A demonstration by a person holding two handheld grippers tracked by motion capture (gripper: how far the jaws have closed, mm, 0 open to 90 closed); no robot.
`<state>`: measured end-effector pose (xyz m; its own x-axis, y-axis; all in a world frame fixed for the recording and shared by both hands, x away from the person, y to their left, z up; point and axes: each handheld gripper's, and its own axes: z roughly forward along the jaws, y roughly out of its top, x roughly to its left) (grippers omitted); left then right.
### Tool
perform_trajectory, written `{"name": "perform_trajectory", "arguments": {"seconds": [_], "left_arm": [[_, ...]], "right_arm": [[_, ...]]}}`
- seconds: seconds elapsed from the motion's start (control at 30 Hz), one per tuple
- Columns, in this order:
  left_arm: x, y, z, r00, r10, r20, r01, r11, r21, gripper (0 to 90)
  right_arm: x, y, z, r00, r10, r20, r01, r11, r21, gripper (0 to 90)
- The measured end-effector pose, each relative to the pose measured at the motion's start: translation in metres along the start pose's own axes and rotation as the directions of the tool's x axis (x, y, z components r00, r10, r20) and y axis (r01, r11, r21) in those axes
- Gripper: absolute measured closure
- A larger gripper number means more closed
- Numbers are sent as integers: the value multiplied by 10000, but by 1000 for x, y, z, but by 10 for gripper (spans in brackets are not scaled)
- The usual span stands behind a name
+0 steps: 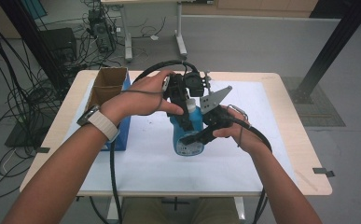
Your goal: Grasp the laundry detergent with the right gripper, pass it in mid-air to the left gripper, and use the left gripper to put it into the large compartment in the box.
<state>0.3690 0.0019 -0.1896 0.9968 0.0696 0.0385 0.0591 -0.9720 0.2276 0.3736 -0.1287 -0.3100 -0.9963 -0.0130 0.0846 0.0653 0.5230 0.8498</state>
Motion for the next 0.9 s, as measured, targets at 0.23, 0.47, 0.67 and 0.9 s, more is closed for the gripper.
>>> {"name": "perform_trajectory", "arguments": {"seconds": [0.23, 0.47, 0.67, 0.9], "left_arm": [[-2, 2, 3, 9999, 127, -51, -126, 9998, 124, 101], [-4, 4, 6, 9997, 260, -16, -260, 9994, 244, 134], [-5, 5, 8, 9993, 376, 36, -377, 9986, 365, 203], [-6, 6, 9, 9988, 455, 190, -463, 9978, 468, 295]], "right_arm": [[3, 4, -1, 10000, -80, -1, 80, 10000, 24, 426], [5, 5, -2, 10000, -36, -78, 36, 10000, -10, 426], [5, 6, -3, 9999, -92, -83, 91, 9999, -66, 426], [5, 5, -3, 9999, -132, -109, 131, 9999, -27, 426]]}}
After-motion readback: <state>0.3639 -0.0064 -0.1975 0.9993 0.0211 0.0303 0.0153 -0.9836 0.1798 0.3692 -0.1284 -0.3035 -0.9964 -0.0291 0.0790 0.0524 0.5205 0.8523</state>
